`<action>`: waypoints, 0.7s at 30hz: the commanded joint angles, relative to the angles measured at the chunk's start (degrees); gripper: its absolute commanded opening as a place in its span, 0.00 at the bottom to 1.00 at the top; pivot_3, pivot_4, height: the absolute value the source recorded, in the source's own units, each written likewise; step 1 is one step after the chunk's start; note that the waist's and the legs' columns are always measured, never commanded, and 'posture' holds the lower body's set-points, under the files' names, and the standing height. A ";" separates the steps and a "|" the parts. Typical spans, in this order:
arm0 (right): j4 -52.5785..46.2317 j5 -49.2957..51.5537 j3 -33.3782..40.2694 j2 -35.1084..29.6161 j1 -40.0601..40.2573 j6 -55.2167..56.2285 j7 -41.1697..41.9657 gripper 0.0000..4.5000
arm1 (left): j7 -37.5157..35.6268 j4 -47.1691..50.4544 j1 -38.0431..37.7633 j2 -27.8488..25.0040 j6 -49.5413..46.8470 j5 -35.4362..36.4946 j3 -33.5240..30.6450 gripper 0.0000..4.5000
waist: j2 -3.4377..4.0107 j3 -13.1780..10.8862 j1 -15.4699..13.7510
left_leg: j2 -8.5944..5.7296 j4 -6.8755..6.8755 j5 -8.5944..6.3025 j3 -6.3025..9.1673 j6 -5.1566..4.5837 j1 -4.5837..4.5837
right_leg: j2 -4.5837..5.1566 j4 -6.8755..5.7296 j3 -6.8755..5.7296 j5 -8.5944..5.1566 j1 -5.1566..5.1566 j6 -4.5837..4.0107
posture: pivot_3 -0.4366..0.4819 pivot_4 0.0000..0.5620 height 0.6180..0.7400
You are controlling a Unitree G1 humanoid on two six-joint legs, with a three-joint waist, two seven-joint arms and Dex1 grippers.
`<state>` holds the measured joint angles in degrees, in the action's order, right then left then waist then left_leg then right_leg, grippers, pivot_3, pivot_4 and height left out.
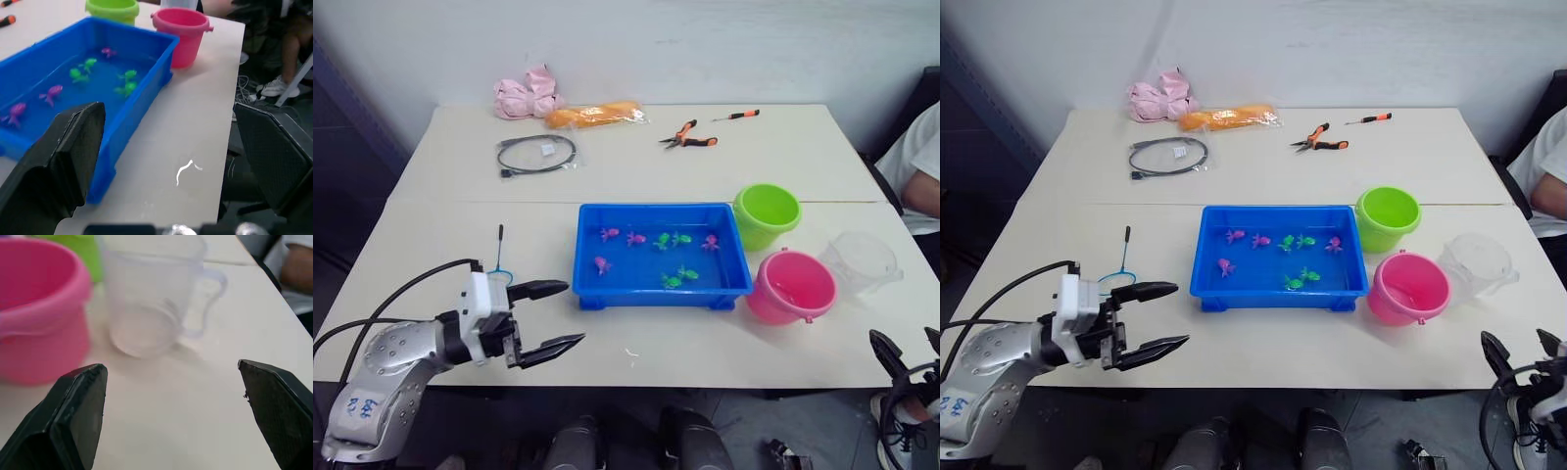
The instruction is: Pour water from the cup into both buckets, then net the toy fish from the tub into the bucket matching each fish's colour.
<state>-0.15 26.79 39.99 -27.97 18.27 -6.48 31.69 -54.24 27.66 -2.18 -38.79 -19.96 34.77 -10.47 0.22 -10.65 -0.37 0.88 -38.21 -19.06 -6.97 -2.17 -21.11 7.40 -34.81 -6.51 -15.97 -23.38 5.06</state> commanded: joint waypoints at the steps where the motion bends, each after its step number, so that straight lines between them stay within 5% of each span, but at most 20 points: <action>1: 4.26 -1.26 -0.59 -0.55 -5.76 0.48 -4.46 1.00 | 0.87 1.97 3.22 0.36 -1.23 1.45 1.89 0.99 | 0.07 0.03 0.54 | -0.02 0.00 0.04 -0.05 -0.01 -0.01 | 0.00 -0.07 0.04 0.00 -0.04 0.00 | 0.48 0.27 1.00; 21: 25.84 -4.21 -2.56 -5.42 -24.12 6.73 -6.48 1.00 | 3.30 2.72 3.81 1.95 -1.90 1.29 2.15 0.99 | 0.13 0.06 0.65 | -0.05 -0.04 0.23 -0.10 -0.07 0.00 | -0.04 -0.22 0.17 0.02 -0.08 0.04 | 0.48 0.27 1.00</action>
<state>25.23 22.61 36.37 -31.78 -5.54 -1.27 25.66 -50.96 28.59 1.64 -36.70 -22.32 35.32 -7.95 0.35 -10.58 0.27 0.83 -38.26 -18.83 -7.07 -2.23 -21.11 7.36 -35.02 -6.35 -15.95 -23.46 5.10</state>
